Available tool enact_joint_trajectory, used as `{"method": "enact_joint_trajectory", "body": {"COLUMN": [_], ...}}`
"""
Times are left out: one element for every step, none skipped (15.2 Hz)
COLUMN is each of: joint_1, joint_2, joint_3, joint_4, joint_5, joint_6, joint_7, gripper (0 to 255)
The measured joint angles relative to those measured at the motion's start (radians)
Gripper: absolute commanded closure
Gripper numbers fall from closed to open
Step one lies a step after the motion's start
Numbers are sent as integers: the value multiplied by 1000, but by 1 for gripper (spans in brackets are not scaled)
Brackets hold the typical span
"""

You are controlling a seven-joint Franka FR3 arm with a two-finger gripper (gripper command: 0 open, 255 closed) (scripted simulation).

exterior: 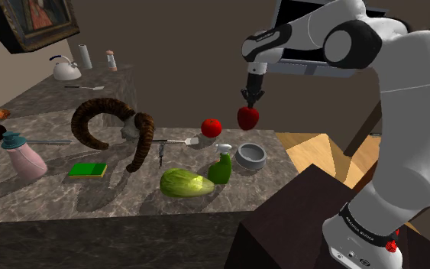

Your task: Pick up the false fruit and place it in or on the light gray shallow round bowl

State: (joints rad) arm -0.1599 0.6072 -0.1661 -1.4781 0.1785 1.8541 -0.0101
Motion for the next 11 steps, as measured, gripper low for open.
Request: {"method": "enact_joint_trajectory", "body": {"joint_1": [4,8,11,18,24,27,31,37,38,39,39], "joint_2": [-37,-88,-126,-166,-207,-251,-287,-350,-377,-391,-394], "joint_3": [-3,-7,-11,-12,-14,-18,-20,-23,-25,-26,-26], "joint_4": [-49,-113,-156,-208,-255,-307,-337,-399,-432,-459,-473], "joint_5": [-3,-9,-14,-18,-24,-31,-36,-48,-52,-54,-54], "joint_6": [13,25,31,44,50,58,54,53,61,74,84], "joint_7": [-2,-6,-7,-4,-1,-2,2,9,7,7,6], "gripper": [255,255,255,255,255,255,255,255,255,255,255]}}
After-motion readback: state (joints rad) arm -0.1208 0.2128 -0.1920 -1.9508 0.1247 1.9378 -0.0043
